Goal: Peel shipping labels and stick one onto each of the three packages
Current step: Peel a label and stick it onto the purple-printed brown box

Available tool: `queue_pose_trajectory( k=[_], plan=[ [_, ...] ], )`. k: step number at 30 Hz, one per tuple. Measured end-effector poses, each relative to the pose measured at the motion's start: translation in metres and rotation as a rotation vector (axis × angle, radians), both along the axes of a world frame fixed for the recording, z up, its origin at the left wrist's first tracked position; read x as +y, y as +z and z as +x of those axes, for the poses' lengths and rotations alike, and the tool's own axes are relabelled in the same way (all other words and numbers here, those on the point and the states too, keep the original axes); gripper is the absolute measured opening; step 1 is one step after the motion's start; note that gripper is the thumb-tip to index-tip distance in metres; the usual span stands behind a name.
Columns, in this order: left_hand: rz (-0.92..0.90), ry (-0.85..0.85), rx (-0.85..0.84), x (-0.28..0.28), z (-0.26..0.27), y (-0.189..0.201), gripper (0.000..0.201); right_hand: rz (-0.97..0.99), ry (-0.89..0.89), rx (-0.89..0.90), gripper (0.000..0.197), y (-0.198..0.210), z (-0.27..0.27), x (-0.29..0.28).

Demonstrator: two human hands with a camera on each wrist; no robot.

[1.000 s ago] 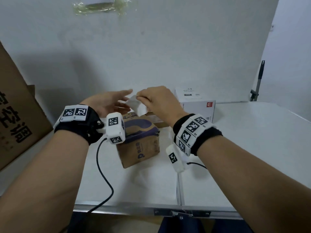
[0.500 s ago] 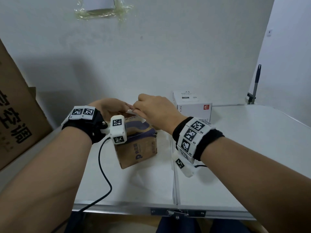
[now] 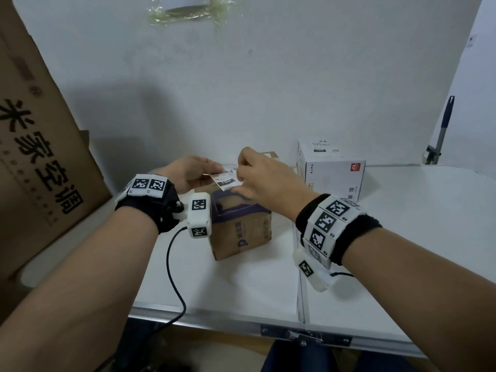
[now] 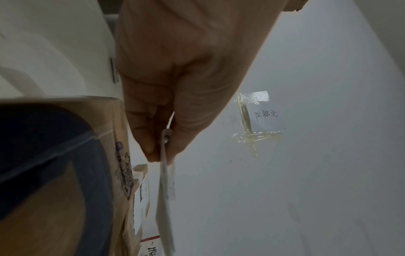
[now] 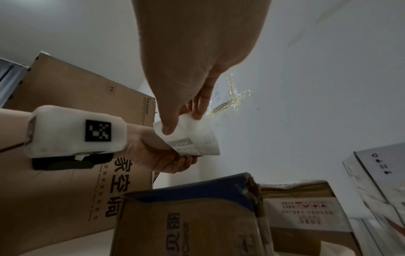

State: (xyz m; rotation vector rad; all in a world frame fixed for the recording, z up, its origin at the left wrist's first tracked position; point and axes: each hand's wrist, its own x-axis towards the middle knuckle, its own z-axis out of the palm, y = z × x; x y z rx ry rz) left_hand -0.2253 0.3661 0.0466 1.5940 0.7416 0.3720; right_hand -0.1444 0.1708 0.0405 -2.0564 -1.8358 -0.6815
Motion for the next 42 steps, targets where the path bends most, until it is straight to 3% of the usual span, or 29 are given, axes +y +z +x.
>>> queue_pose_trajectory(
  k=[6,14,17,23,42],
  plan=[
    [0.045,0.058,-0.083,0.014,0.001,-0.015,0.003,-0.109,0.052,0.08,0.033,-0.01,0.007,0.005],
    [0.114,0.041,-0.088,0.024,0.007,-0.03,0.003,-0.063,0.051,0.002,0.01,-0.023,0.015,0.013],
    [0.154,0.038,-0.084,0.023,0.009,-0.034,0.002,-0.088,0.053,0.013,0.012,-0.029,0.017,0.017],
    [0.194,0.036,-0.126,0.02,0.008,-0.04,0.002,-0.146,0.078,0.222,0.016,-0.035,0.018,0.021],
    [0.161,0.113,-0.179,0.008,0.013,-0.046,0.005,-0.078,0.102,0.289,0.02,-0.055,0.017,0.015]
  ],
)
